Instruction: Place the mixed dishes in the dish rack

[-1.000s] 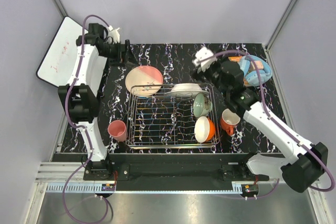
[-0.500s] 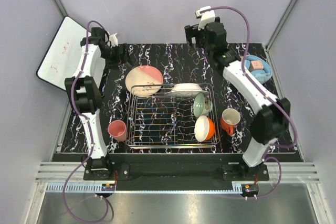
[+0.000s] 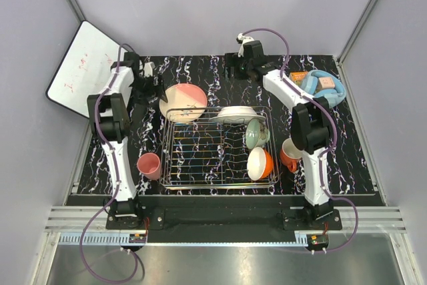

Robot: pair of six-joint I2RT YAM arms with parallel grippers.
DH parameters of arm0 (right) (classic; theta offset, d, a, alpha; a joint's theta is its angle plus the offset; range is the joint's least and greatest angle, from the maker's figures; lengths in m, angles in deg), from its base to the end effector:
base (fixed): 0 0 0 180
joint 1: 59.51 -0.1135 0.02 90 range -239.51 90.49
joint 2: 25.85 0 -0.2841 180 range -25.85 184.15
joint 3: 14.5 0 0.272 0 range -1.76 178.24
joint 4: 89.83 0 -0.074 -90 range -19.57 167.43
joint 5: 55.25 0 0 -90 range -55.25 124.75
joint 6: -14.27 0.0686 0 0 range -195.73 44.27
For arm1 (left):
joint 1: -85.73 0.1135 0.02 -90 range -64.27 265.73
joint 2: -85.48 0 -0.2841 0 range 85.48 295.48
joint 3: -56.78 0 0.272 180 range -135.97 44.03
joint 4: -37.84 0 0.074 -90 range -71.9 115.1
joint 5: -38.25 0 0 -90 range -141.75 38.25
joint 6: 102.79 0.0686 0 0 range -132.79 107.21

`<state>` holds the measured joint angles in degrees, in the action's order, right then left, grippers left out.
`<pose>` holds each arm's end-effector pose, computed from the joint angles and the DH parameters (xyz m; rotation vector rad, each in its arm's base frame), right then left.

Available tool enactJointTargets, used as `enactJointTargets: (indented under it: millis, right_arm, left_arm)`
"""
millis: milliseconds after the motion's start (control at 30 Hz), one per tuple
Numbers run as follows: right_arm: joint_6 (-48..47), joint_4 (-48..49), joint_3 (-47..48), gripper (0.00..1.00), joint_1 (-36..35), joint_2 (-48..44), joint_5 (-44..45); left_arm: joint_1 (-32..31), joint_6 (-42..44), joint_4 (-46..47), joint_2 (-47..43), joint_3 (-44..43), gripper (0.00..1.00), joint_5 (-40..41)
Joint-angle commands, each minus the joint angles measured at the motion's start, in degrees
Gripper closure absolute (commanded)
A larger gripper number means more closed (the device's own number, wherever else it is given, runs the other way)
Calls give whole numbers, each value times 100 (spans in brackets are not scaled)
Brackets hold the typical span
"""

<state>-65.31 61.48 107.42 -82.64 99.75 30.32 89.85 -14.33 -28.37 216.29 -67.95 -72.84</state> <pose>0.5286 0.2316 0.2508 -0.2852 2.1451 0.4236 0.5186 0.0126 0.1683 -0.0568 2.7830 -0.5081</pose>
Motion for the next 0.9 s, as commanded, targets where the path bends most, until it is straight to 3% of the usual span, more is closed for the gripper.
enactJointTargets:
  millis: [0, 133, 200, 300, 400, 533, 600, 700, 800, 867]
  right_arm:
    - [540, 144, 279, 9, 151, -27, -629]
    - [1031, 162, 349, 15, 292, 253, -1314]
    - [1296, 197, 428, 21, 362, 429, -1666]
    - [1402, 188, 446, 22, 371, 570, -1790]
    - [1455, 179, 367, 23, 371, 606, -1842]
    - [1490, 179, 314, 24, 406, 685, -1965]
    - [1525, 171, 340, 25, 424, 755, -2062]
    - [1683, 171, 454, 25, 433, 939, -2255]
    - [1858, 162, 682, 26, 450, 1185, -2571]
    - [1947, 127, 849, 27, 450, 1369, -2747]
  left_arm:
    - [-226, -4, 364, 270, 10, 1, 60]
    - [-377, -22, 434, 411, 1, 5, 52]
    - [-516, -13, 478, 463, -34, 16, 192]
    - [-517, 22, 522, 490, -95, 25, 149]
    - [-552, 5, 505, 516, -96, 42, 51]
    - [-579, 40, 496, 613, -227, 52, 78]
    - [-588, 75, 470, 648, -323, 62, 52]
    - [-605, 119, 408, 692, -481, 66, 34]
    - [-649, 276, 346, 736, -648, 77, 16]
    - [-702, 312, 285, 754, -754, 90, -27]
